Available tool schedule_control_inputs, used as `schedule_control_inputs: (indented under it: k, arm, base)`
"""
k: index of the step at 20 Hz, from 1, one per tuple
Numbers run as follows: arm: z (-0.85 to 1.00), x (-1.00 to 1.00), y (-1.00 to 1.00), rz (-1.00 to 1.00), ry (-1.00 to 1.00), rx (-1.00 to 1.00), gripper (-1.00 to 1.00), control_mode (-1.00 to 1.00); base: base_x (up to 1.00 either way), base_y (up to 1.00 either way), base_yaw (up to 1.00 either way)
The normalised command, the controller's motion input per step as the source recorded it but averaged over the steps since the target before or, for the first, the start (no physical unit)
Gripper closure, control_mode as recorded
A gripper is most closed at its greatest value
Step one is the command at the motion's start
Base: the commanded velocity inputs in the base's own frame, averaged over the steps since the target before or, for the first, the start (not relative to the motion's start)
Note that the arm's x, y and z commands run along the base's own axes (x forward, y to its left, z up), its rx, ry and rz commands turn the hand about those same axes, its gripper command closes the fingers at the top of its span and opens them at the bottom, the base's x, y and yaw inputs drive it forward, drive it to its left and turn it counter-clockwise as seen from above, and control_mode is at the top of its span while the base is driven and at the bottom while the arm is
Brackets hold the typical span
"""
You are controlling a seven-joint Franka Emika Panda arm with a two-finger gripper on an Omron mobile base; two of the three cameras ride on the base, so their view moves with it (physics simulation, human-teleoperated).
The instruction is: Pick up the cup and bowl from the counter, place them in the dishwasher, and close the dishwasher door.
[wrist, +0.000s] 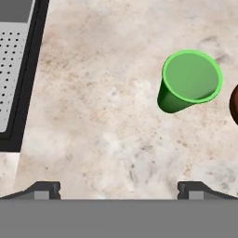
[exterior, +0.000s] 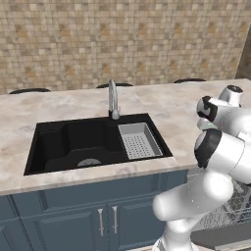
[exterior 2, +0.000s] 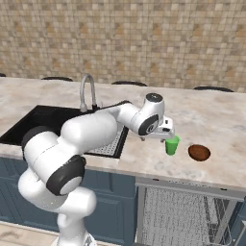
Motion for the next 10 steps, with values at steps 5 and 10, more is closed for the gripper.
schedule_control_inputs:
  k: [5,10]
  arm:
    - [-0.1,0.22,-0.15,0.0,0.0,0.0,-1.0,-1.0]
    - [-0.12,0.26,-0.14,0.0,0.0,0.0,-1.0,-1.0]
  base:
    - [0.0,0.0,0.0]
    - [0.0,0.0,0.0]
